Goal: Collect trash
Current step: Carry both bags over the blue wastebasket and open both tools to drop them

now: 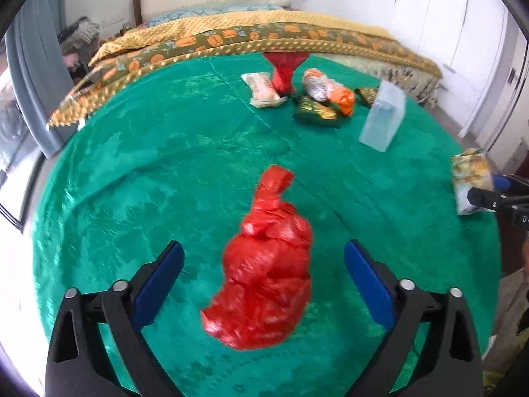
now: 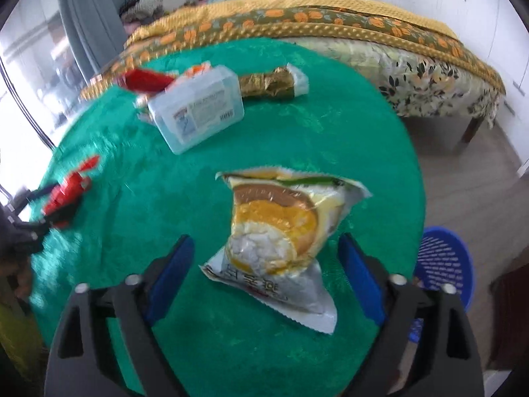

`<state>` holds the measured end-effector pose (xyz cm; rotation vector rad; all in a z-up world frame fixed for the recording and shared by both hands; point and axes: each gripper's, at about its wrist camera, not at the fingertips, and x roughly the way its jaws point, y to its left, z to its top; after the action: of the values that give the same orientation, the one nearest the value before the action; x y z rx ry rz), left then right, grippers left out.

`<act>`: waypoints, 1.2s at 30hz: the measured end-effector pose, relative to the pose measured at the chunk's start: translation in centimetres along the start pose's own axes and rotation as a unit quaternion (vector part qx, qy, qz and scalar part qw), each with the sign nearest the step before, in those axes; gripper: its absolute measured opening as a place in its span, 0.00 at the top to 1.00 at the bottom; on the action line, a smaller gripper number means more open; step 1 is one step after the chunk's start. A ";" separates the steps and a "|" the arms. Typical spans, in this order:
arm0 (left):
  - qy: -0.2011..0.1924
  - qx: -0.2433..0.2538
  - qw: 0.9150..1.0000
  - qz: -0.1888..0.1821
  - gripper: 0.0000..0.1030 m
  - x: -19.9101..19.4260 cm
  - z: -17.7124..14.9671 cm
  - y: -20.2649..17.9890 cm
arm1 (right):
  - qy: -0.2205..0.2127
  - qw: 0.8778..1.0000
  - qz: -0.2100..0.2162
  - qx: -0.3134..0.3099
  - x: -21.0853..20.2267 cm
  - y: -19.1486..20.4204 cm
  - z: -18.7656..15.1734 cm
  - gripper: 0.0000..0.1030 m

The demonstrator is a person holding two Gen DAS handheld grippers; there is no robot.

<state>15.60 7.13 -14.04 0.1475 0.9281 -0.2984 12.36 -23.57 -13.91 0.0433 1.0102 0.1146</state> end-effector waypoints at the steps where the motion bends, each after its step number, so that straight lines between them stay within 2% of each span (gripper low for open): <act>1: 0.004 0.000 1.000 0.002 0.17 0.1 0.1 0.1 | 0.005 1.000 -0.005 -0.003 0.3 0.1 -0.1 0.47; 2: 0.009 -0.002 1.000 0.005 0.24 0.2 0.1 0.2 | 0.004 1.000 -0.007 -0.006 0.3 0.2 -0.3 0.53; 4: 0.017 -0.007 1.000 0.007 0.38 0.4 0.0 0.3 | -0.002 1.000 0.000 -0.008 -0.2 0.1 -0.5 0.57; 5: 0.020 -0.007 1.000 0.004 0.53 0.4 0.0 0.3 | -0.003 1.000 0.007 -0.006 -0.4 0.0 -0.5 0.58; 6: 0.022 -0.008 1.000 0.002 0.57 0.4 0.0 0.3 | -0.007 1.000 0.017 -0.005 -0.8 -0.1 -0.5 0.58; 8: 0.014 -0.013 1.000 0.003 0.58 0.0 -0.2 0.1 | -0.014 0.999 0.028 -0.006 -1.5 -0.3 -0.5 0.59; 12: -0.001 -0.020 1.000 -0.024 0.59 -1.3 0.1 -1.0 | -0.024 0.997 0.074 0.007 -2.7 -1.0 -0.5 0.59; 17: -0.016 -0.001 0.998 -0.068 0.59 -2.9 1.1 -5.1 | -0.025 0.994 0.110 0.011 -3.8 -2.1 -0.9 0.59; 19: -0.020 0.013 0.996 -0.089 0.59 -3.3 1.7 -7.5 | -0.030 0.993 0.111 0.014 -4.5 -2.9 -1.2 0.59; 23: -0.026 0.038 0.991 -0.127 0.59 -3.6 2.9 -13.4 | -0.041 0.995 0.089 0.033 -5.8 -6.6 -2.1 0.59; 30: -0.010 0.090 0.977 -0.193 0.59 -2.1 5.1 -24.8 | -0.044 0.994 0.010 0.098 -7.2 -16.8 -4.4 0.59; 34: 0.000 0.132 0.968 -0.215 0.58 -0.3 6.2 -32.1 | -0.034 0.991 -0.028 0.129 -7.2 -22.3 -5.4 0.59; 36: 0.009 0.137 0.964 -0.226 0.58 1.1 6.9 -34.8 | -0.028 0.989 -0.039 0.141 -6.9 -24.8 -5.9 0.59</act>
<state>10.47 -27.87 -10.76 0.1912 0.9288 -0.8520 5.55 -49.10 -13.44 0.2630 0.9655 -0.1005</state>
